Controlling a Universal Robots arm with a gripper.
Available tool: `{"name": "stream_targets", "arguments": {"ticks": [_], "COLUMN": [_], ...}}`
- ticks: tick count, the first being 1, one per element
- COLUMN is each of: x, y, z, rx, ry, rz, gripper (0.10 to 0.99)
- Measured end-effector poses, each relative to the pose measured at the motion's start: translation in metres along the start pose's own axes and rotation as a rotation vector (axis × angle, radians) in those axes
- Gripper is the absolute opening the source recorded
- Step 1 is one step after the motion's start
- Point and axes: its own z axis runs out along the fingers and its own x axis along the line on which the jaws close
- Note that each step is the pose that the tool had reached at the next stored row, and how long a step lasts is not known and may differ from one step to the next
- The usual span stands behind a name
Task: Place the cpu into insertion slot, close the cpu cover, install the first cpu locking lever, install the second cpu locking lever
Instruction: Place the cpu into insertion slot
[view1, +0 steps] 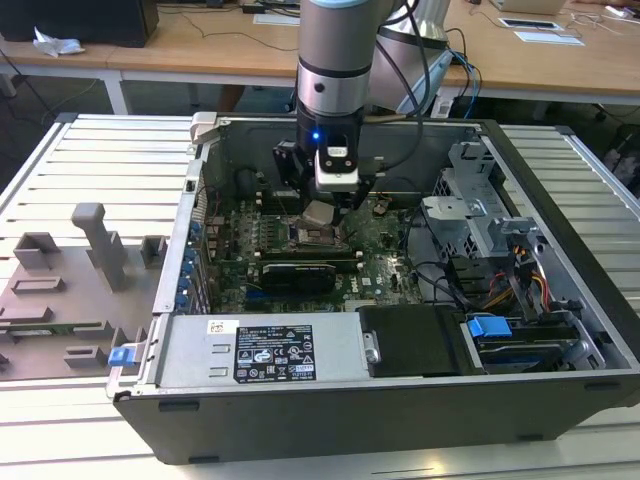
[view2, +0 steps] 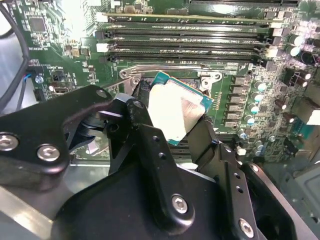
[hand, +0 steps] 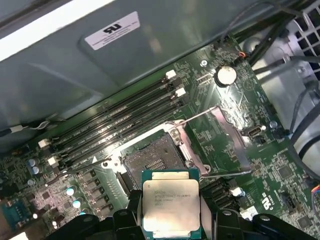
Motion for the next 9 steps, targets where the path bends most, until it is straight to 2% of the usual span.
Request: {"name": "stream_targets", "arguments": {"ticks": [9], "x": [0.0], "y": [0.0], "z": [0.0001], "rx": [0.012], "ry": [-0.0089], "rz": [0.091], "gripper": [0.545]}}
